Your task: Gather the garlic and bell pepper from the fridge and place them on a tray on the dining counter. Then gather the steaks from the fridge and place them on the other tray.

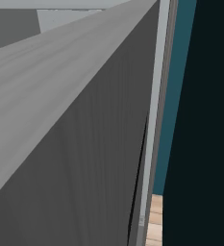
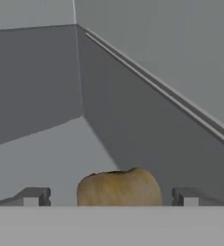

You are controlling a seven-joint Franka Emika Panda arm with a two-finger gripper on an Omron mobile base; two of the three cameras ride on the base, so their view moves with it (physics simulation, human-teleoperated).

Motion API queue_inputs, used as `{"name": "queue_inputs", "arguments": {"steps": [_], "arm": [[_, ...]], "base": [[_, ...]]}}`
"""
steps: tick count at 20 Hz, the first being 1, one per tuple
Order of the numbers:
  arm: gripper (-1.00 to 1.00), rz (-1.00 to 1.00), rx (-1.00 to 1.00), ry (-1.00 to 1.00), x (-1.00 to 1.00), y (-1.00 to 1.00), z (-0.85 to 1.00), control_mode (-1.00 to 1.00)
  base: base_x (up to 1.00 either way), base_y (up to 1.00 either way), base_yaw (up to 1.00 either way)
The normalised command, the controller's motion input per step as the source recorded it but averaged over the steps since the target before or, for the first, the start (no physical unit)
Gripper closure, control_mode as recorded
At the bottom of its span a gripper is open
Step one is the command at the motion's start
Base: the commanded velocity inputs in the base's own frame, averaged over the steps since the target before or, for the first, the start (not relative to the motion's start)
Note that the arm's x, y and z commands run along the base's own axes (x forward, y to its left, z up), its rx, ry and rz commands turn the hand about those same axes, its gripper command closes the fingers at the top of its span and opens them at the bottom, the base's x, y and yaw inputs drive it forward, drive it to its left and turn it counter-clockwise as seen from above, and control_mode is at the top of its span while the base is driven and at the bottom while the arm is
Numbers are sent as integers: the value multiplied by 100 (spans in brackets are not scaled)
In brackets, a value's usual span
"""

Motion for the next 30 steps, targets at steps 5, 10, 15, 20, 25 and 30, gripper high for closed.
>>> {"name": "queue_inputs", "arguments": {"steps": [5,10,15,20,25,30], "arm": [[-100,-16,0,-6,5,-45,-35,-100],[-100,-10,0,-2,9,-4,-37,-100],[100,-9,0,12,0,0,-35,-100],[100,-6,0,10,0,0,-10,-100],[100,0,0,0,-1,0,-2,-100],[100,0,0,-9,-35,25,-41,-100]], "base": [[0,0,0],[0,0,0],[0,0,0],[0,0,0],[0,0,0],[0,0,0]]}}
